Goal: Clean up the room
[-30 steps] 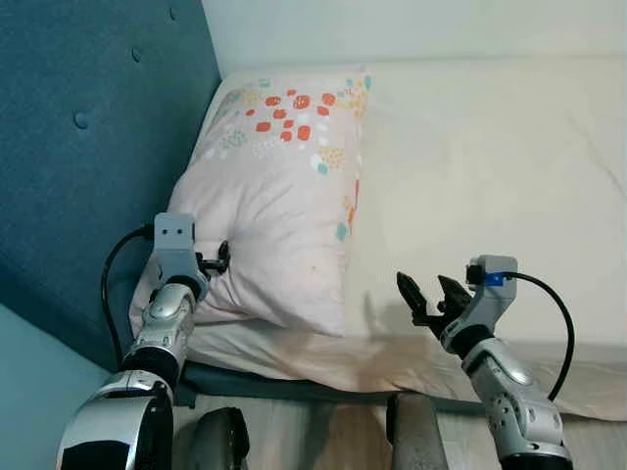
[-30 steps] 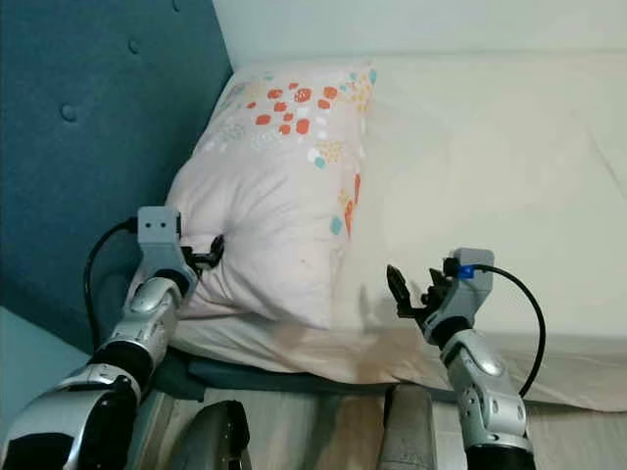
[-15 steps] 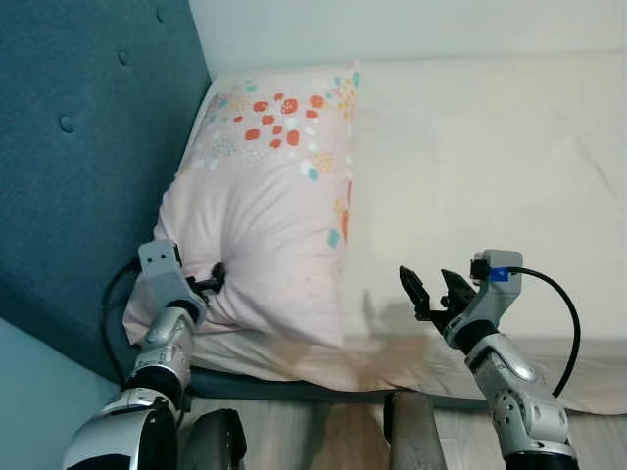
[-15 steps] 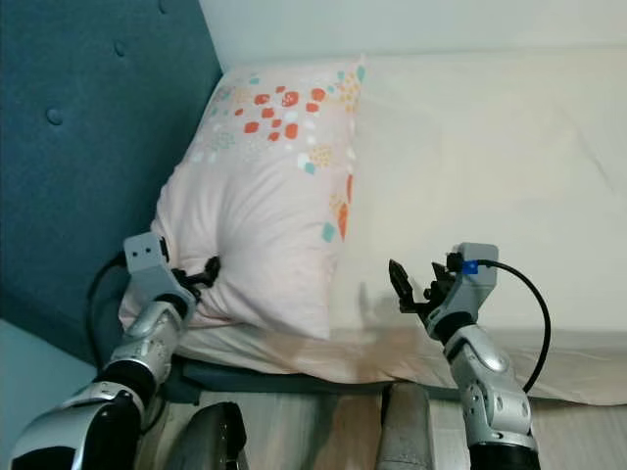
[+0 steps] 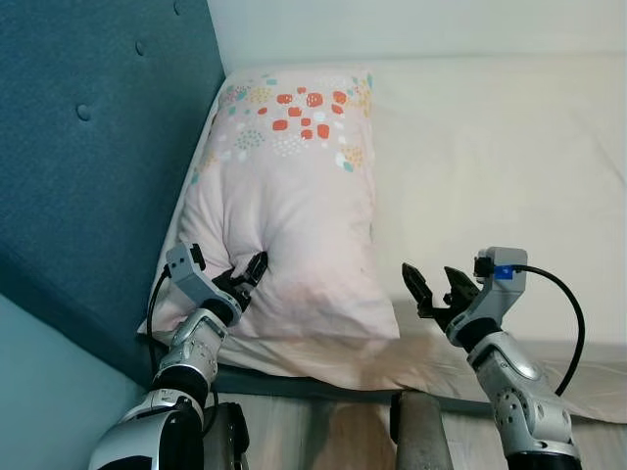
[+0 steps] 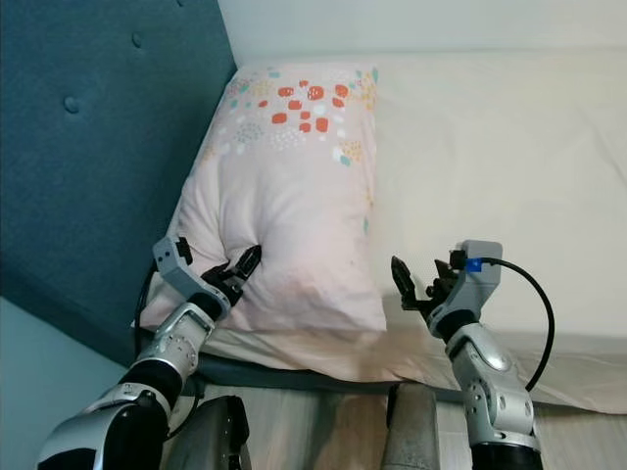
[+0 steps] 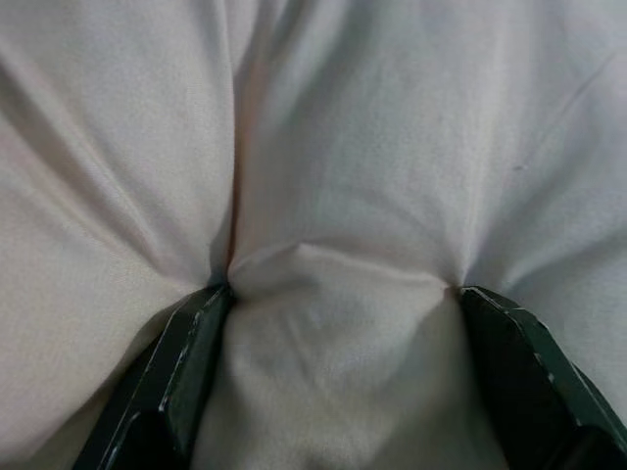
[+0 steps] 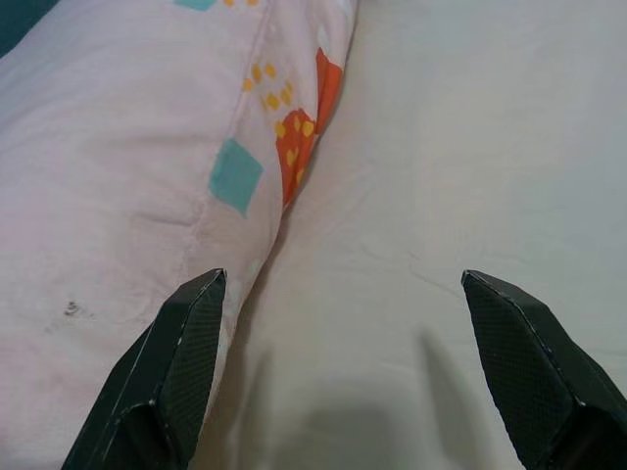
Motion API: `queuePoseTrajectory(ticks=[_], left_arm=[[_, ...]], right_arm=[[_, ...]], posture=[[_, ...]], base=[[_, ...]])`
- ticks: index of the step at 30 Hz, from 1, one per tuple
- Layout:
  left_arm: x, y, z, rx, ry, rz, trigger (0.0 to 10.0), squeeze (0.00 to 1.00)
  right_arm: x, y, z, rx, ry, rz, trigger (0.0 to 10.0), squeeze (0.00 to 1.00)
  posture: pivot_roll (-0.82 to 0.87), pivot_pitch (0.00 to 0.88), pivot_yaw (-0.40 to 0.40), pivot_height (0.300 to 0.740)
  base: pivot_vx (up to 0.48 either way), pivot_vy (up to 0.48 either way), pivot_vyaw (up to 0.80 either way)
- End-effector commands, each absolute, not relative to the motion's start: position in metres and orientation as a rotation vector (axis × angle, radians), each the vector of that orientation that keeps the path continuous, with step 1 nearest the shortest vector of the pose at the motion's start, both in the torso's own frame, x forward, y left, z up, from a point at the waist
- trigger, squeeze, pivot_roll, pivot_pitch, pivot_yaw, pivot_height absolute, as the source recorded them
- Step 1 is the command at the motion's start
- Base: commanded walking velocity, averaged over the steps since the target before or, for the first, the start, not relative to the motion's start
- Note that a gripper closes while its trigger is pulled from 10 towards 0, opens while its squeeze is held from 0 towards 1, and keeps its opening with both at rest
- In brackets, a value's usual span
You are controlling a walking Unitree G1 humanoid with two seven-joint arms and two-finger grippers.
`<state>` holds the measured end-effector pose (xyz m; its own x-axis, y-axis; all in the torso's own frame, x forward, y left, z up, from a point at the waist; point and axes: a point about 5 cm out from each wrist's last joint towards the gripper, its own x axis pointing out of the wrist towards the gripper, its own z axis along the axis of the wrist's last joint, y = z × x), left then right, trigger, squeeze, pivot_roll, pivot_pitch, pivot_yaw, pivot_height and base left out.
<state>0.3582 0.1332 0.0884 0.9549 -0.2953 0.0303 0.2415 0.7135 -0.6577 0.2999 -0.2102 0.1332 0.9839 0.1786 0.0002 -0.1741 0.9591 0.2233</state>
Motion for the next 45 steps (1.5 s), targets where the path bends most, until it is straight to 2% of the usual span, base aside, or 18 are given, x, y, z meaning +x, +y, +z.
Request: queuePoseTrajectory(ticks=[1,7,10,11,12,21,32,36,37,39,40,42,45], left_arm=[[0.348,0.111,0.073,-0.76,0.169,-0.371,10.0,0.0],[0.347,0.107,0.073,-0.769,0.16,-0.398,10.0,0.0],[0.344,0.101,0.072,-0.693,0.164,-0.439,10.0,0.0],[0.342,0.098,0.07,-0.622,0.172,-0.457,3.6,0.0],[0.34,0.096,0.068,-0.57,0.178,-0.471,0.0,0.0],[0.339,0.091,0.066,-0.44,0.19,-0.487,0.0,0.0],[0.356,0.105,0.095,-0.363,0.067,-0.456,0.0,0.0],[0.368,0.111,0.12,-0.404,-0.035,-0.411,0.0,0.0],[0.376,0.118,0.145,-0.462,-0.133,-0.378,0.0,0.0],[0.379,0.121,0.154,-0.474,-0.171,-0.37,0.0,0.0],[0.385,0.132,0.181,-0.513,-0.269,-0.333,0.0,0.0],[0.387,0.137,0.19,-0.512,-0.302,-0.319,0.0,0.0],[0.391,0.162,0.227,-0.48,-0.431,-0.252,0.0,0.0]], right_arm=[[0.298,-0.211,0.132,0.235,0.028,0.174,10.0,0.0],[0.299,-0.212,0.133,0.235,0.029,0.173,10.0,0.0],[0.299,-0.212,0.133,0.234,0.029,0.175,10.0,0.0],[0.3,-0.212,0.134,0.234,0.028,0.175,10.0,0.0],[0.3,-0.212,0.134,0.232,0.027,0.176,10.0,0.0],[0.302,-0.214,0.138,0.229,0.017,0.174,10.0,0.0],[0.303,-0.214,0.141,0.229,0.003,0.171,10.0,0.0],[0.305,-0.214,0.143,0.231,-0.003,0.173,10.0,0.0],[0.306,-0.214,0.144,0.228,-0.005,0.174,10.0,0.0],[0.306,-0.214,0.144,0.228,-0.006,0.174,10.0,0.0],[0.307,-0.215,0.145,0.225,-0.008,0.175,10.0,0.0],[0.307,-0.215,0.146,0.224,-0.01,0.175,10.0,0.0],[0.31,-0.215,0.148,0.223,-0.016,0.177,10.0,0.0]], posture=[[-0.13,0.235,0.092,0.52],[-0.13,0.237,0.089,0.52],[-0.13,0.233,0.087,0.52],[-0.13,0.231,0.086,0.52],[-0.13,0.231,0.086,0.52],[-0.13,0.22,0.088,0.52],[-0.13,0.21,0.09,0.52],[-0.13,0.206,0.087,0.52],[-0.13,0.203,0.086,0.52],[-0.13,0.201,0.085,0.52],[-0.13,0.2,0.084,0.52],[-0.13,0.198,0.083,0.52],[-0.13,0.193,0.081,0.52]], base=[[0.0,0.0,0.0],[0.0,0.0,0.0],[0.0,0.0,0.0],[0.0,0.0,0.0],[0.0,0.0,0.0],[0.0,0.0,0.0],[0.0,0.0,0.0],[0.0,0.0,0.0],[0.0,0.0,0.0],[0.0,0.0,0.0],[0.0,0.0,0.0],[0.0,0.0,0.0],[0.0,0.0,0.0]])
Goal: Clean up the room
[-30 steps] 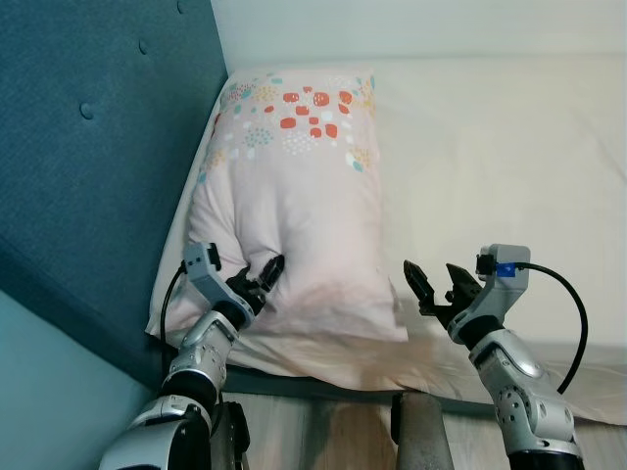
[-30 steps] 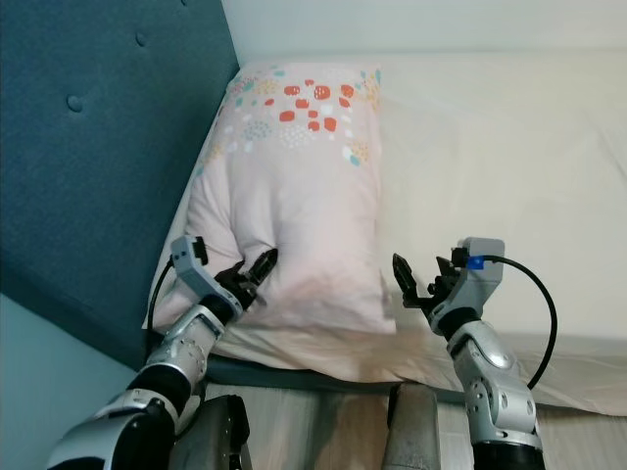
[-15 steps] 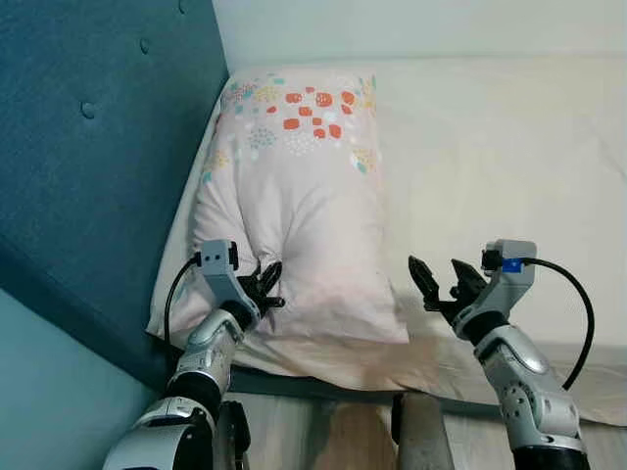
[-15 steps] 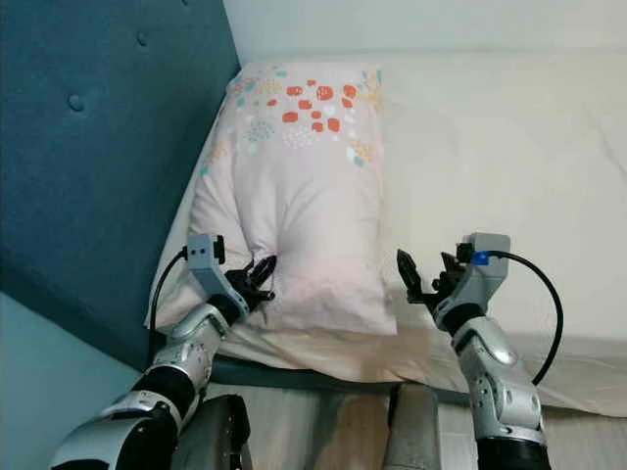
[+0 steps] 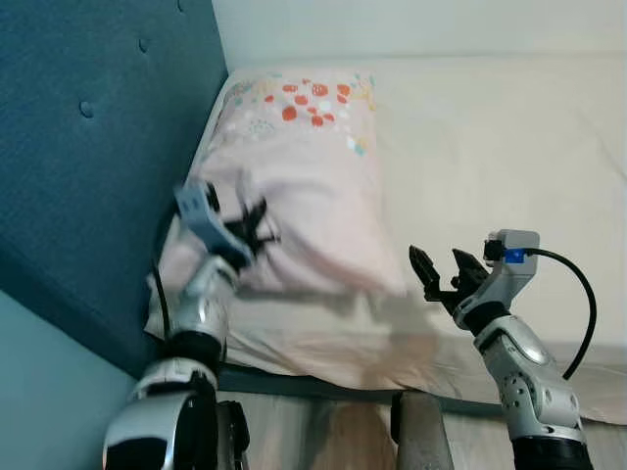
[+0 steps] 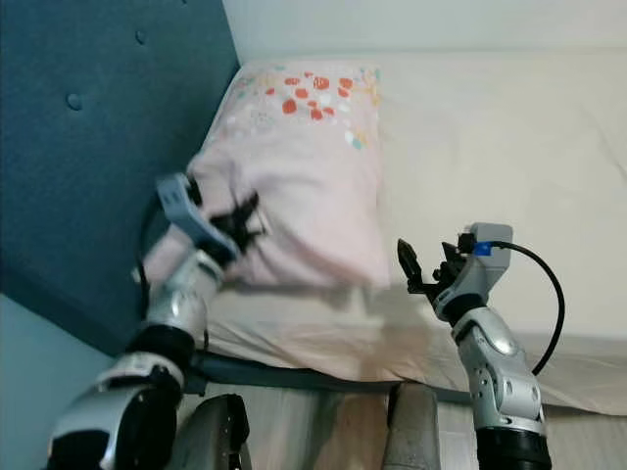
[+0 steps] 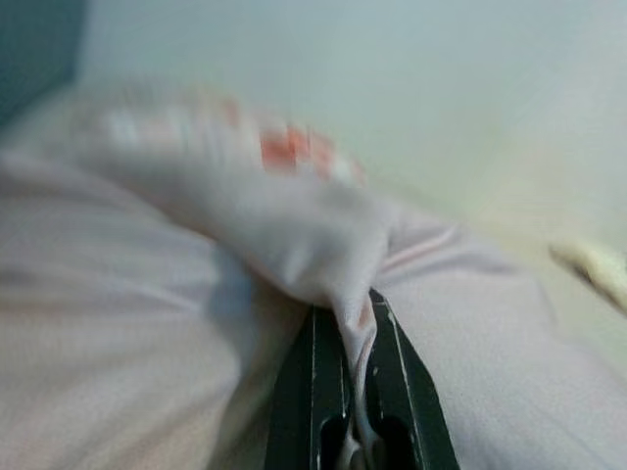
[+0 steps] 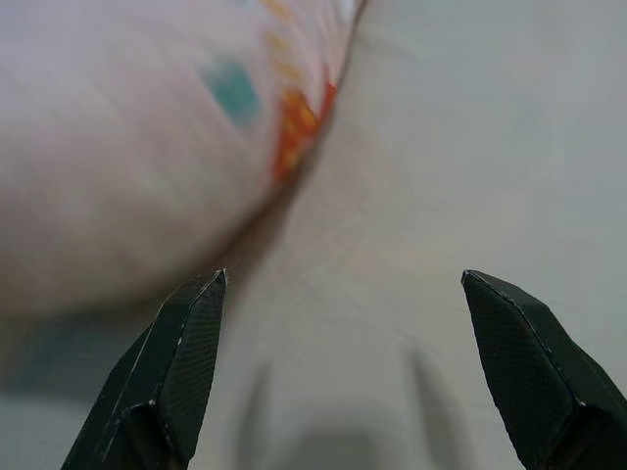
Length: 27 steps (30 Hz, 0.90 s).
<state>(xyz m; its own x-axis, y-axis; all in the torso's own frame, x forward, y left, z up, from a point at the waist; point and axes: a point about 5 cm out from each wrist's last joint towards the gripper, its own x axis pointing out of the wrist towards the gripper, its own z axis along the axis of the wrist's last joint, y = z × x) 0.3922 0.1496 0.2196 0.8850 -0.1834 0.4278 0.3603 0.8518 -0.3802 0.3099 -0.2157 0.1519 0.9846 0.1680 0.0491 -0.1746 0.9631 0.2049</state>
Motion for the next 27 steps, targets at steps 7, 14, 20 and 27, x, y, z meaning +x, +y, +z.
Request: queuePoseTrajectory(ticks=[7,14,20,27], left_arm=[[0.391,0.185,0.252,-0.438,-0.517,-0.191,0.0,0.0],[0.39,0.192,0.259,-0.423,-0.541,-0.168,0.0,0.0],[0.315,0.295,0.317,-0.17,-0.887,0.442,0.0,0.0],[0.273,0.306,0.25,-0.095,-0.644,0.536,0.0,0.0]], right_arm=[[0.312,-0.214,0.149,0.221,-0.021,0.179,10.0,0.0],[0.312,-0.214,0.15,0.222,-0.022,0.181,10.0,0.0],[0.325,-0.203,0.159,0.221,-0.043,0.239,10.0,0.0],[0.328,-0.196,0.156,0.228,-0.032,0.268,10.0,0.0]], posture=[[-0.12,0.187,0.081,0.52],[-0.12,0.182,0.081,0.52],[-0.08,0.162,0.044,0.52],[-0.05,0.172,0.049,0.52]], base=[[0.0,0.0,0.0],[0.0,0.0,0.0],[0.0,0.0,0.0],[0.0,0.0,0.0]])
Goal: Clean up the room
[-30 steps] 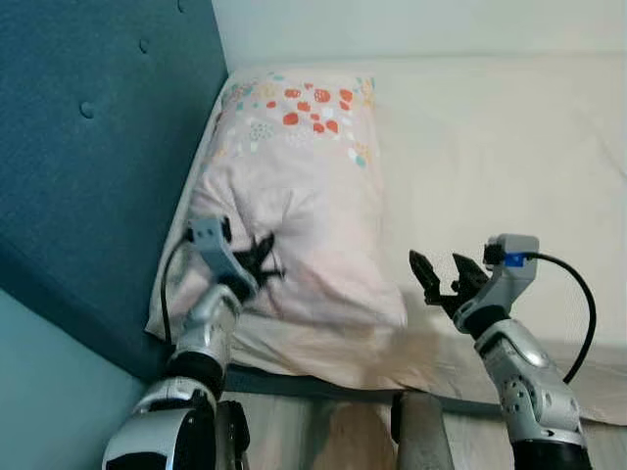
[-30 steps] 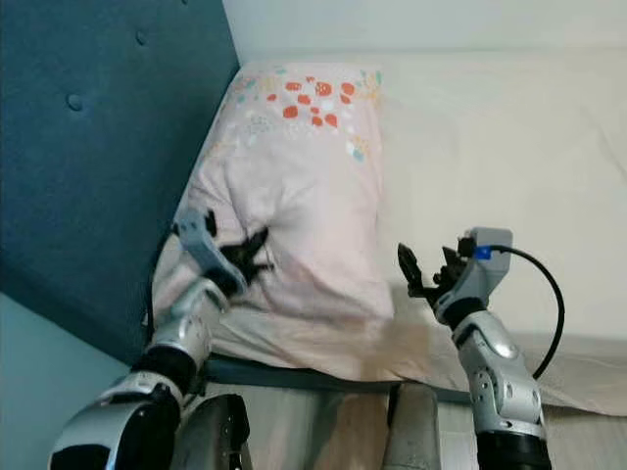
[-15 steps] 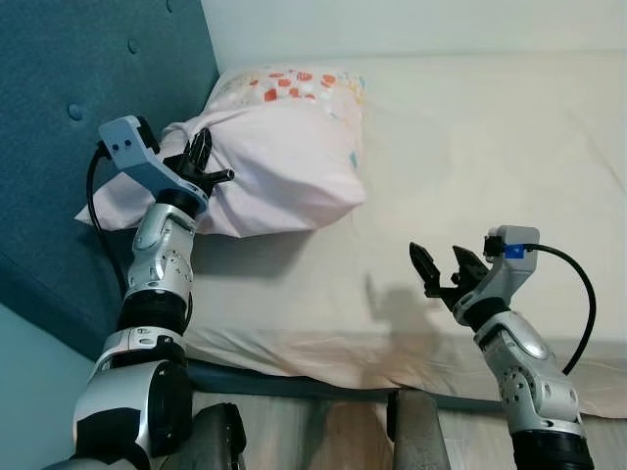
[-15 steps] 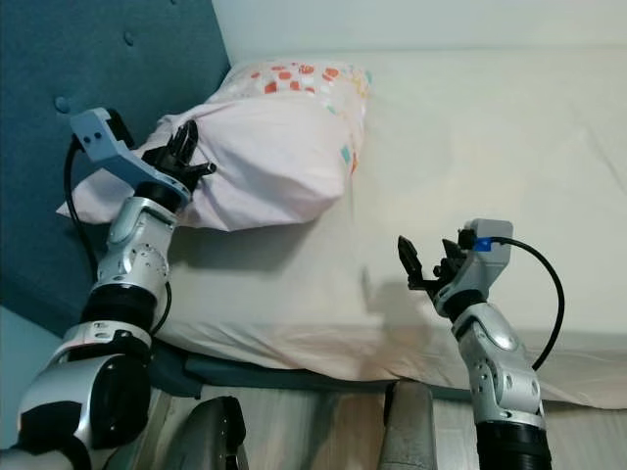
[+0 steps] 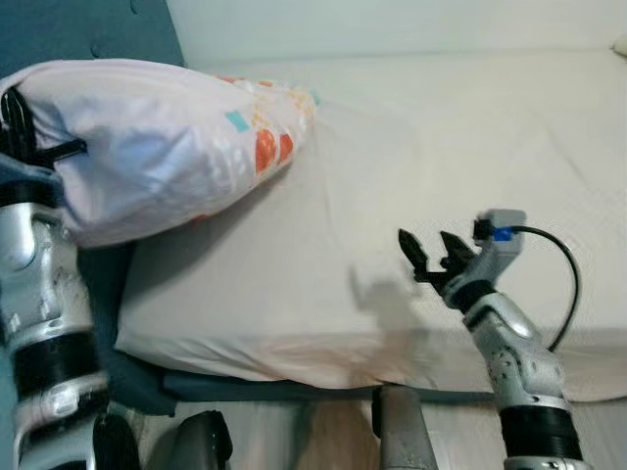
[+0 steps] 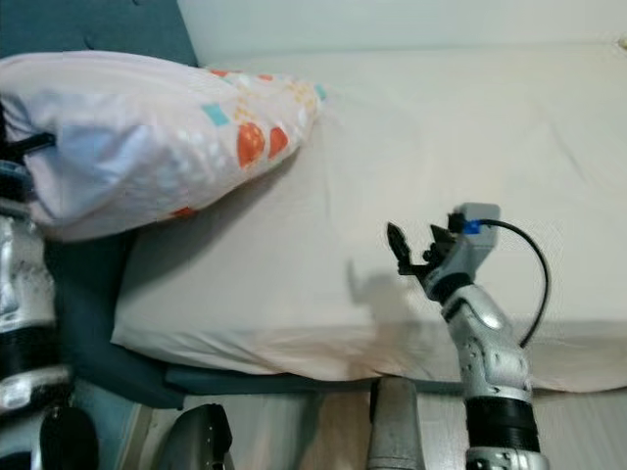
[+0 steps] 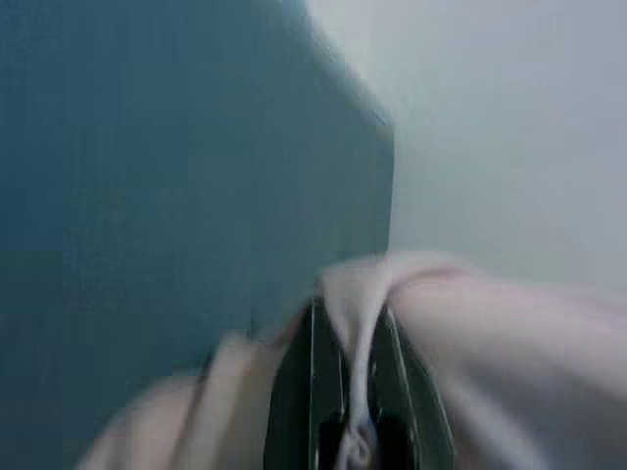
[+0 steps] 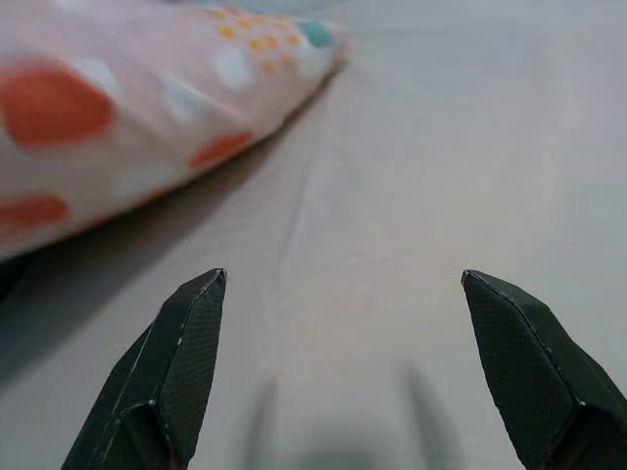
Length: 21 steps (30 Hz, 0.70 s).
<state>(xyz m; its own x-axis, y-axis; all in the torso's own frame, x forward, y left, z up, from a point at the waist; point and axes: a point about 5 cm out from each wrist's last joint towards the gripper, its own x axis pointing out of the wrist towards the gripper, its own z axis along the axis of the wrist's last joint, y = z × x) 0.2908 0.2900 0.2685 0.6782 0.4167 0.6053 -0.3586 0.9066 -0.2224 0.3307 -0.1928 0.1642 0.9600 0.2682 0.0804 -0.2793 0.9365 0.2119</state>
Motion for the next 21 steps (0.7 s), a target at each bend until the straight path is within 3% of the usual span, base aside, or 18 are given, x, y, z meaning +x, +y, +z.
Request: queuePoseTrajectory(ticks=[1,4,9,10,11,13,14,15,17,21], left_arm=[[0.263,0.31,0.235,-0.088,-0.587,0.563,0.0,0.0],[0.24,0.308,0.204,-0.089,-0.462,0.584,0.0,0.0],[0.23,0.294,0.177,-0.109,-0.34,0.52,0.0,0.0],[0.231,0.265,0.145,-0.223,-0.194,0.394,0.0,0.0],[0.231,0.265,0.145,-0.223,-0.194,0.394,0.0,0.0],[0.236,0.233,0.125,-0.269,-0.097,0.249,0.0,0.0],[0.241,0.218,0.12,-0.308,-0.066,0.166,10.0,0.0],[0.241,0.218,0.12,-0.308,-0.066,0.166,10.0,0.0],[0.252,0.192,0.12,-0.392,-0.03,0.023,10.0,0.0],[0.256,0.183,0.123,-0.42,-0.025,-0.03,10.0,0.0]], right_arm=[[0.328,-0.195,0.155,0.231,-0.029,0.272,10.0,0.0],[0.327,-0.193,0.153,0.236,-0.02,0.284,10.0,0.0],[0.328,-0.19,0.151,0.237,-0.013,0.294,10.0,0.0],[0.329,-0.188,0.15,0.238,-0.011,0.298,10.0,0.0],[0.329,-0.188,0.15,0.238,-0.011,0.298,10.0,0.0],[0.33,-0.187,0.15,0.237,-0.01,0.301,10.0,0.0],[0.33,-0.187,0.15,0.237,-0.01,0.301,10.0,0.0],[0.33,-0.187,0.15,0.237,-0.01,0.301,10.0,0.0],[0.327,-0.189,0.148,0.233,-0.007,0.293,10.0,0.0],[0.327,-0.19,0.148,0.232,-0.006,0.29,10.0,0.0]], posture=[[-0.05,0.173,0.049,0.52],[-0.03,0.177,0.043,0.52],[-0.03,0.179,0.045,0.52],[-0.03,0.179,0.045,0.52],[-0.03,0.179,0.045,0.52],[-0.04,0.178,0.048,0.52],[-0.05,0.176,0.048,0.52],[-0.05,0.176,0.048,0.52],[-0.05,0.173,0.052,0.52],[-0.06,0.172,0.055,0.52]], base=[[0.0,0.0,0.0],[0.0,0.0,0.0],[0.0,0.0,0.0],[0.0,0.0,0.0],[0.0,0.0,0.0],[0.0,0.0,0.0],[0.0,0.0,0.0],[0.0,0.0,0.0],[0.0,0.0,0.0],[0.0,0.0,0.0]])
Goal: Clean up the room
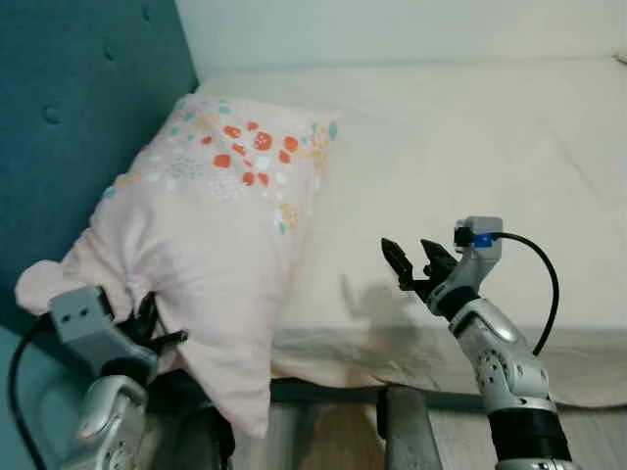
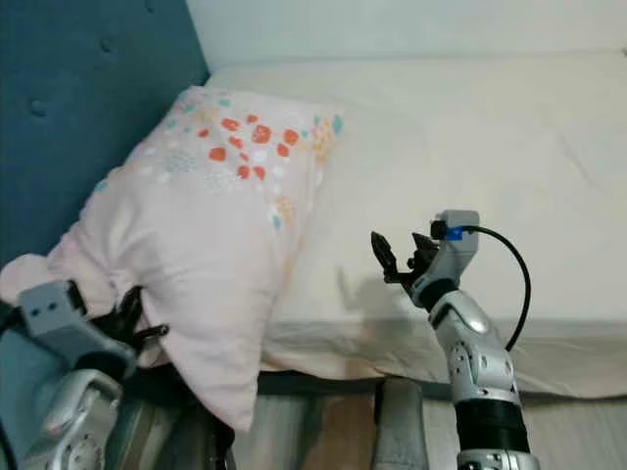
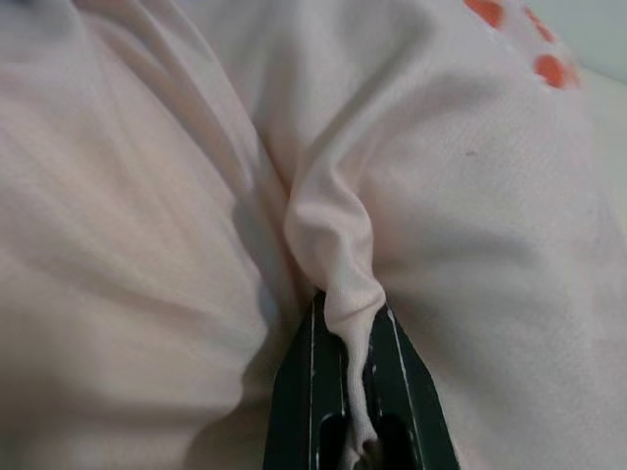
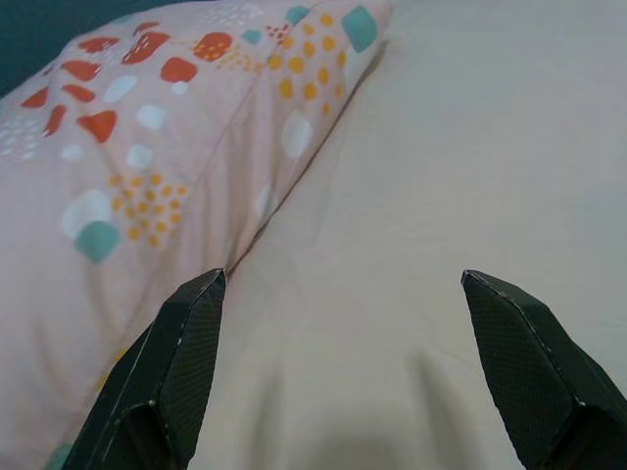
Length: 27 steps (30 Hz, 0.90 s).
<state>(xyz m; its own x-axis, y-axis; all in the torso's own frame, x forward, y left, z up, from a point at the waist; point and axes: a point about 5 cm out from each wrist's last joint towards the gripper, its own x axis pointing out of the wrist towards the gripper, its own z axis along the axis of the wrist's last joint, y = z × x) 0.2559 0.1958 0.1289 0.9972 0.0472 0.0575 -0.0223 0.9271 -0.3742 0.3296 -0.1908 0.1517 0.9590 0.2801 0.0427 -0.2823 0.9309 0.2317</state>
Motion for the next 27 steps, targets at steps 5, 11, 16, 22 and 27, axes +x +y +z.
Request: queuePoseTrajectory(ticks=[5,11,16,22,27], left_arm=[[0.272,0.149,0.146,-0.603,-0.029,-0.26,10.0,0.0],[0.254,0.097,0.152,-0.756,0.139,-0.709,10.0,0.0],[0.253,0.071,0.147,-0.698,0.19,-0.817,10.0,0.0],[0.274,0.069,0.145,-0.686,0.148,-0.678,10.0,0.0],[0.297,0.075,0.148,-0.673,0.104,-0.544,10.0,0.0]], right_arm=[[0.325,-0.192,0.147,0.231,-0.008,0.281,10.0,0.0],[0.324,-0.192,0.145,0.23,-0.003,0.281,10.0,0.0],[0.323,-0.191,0.145,0.233,-0.003,0.279,10.0,0.0],[0.322,-0.191,0.144,0.236,-0.003,0.274,10.0,0.0],[0.32,-0.19,0.143,0.238,-0.001,0.272,10.0,0.0]], posture=[[-0.07,0.167,0.066,0.52],[-0.08,0.165,0.067,0.52],[-0.09,0.17,0.073,0.52],[-0.09,0.174,0.073,0.52],[-0.09,0.176,0.072,0.52]], base=[[0.0,0.0,0.0],[0.0,0.0,0.0],[0.0,0.0,0.0],[0.0,0.0,0.0],[0.0,0.0,0.0]])
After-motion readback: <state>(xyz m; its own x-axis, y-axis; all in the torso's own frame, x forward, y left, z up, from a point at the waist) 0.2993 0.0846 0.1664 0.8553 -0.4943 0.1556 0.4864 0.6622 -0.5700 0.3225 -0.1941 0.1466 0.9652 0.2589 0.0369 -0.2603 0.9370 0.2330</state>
